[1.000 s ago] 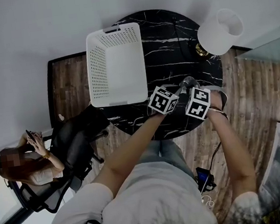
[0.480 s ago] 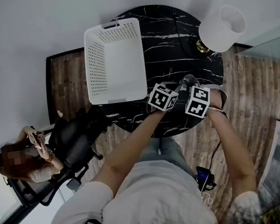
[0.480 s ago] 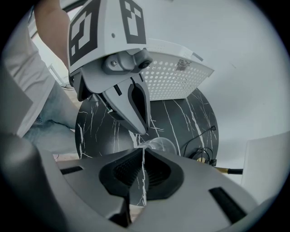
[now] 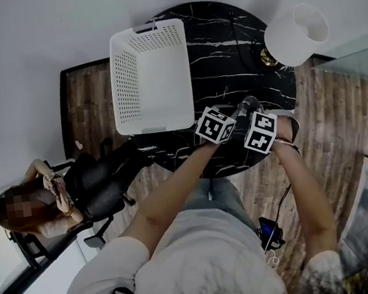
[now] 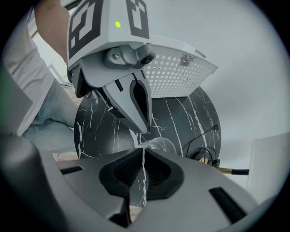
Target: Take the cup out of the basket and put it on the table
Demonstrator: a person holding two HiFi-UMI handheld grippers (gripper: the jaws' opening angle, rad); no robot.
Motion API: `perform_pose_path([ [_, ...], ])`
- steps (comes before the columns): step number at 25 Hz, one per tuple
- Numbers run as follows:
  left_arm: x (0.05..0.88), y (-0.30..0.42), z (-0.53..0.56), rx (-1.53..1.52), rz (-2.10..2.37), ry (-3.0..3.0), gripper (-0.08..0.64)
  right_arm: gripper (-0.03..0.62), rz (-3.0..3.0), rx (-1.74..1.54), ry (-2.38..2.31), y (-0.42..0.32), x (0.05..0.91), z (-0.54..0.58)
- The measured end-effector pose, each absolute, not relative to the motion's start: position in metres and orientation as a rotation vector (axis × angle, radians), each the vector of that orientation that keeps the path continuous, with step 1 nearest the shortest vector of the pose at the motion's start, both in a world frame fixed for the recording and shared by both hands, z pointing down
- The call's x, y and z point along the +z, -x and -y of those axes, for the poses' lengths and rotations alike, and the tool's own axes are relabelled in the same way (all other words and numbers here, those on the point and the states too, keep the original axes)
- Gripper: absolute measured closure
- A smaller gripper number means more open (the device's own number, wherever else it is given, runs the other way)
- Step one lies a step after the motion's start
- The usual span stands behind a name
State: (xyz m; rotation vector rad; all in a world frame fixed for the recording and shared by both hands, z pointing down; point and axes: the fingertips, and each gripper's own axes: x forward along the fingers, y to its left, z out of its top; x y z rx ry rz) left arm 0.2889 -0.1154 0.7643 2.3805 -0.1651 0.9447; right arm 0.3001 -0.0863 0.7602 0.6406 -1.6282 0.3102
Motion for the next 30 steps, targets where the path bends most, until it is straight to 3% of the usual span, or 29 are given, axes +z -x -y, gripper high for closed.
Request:
perform_pose_path([
  [30, 0.744, -0.273, 0.113, 0.897, 0.212, -2.391, 0.555, 0.572, 1.685, 0.371, -0.711, -0.299, 0.756, 0.082],
])
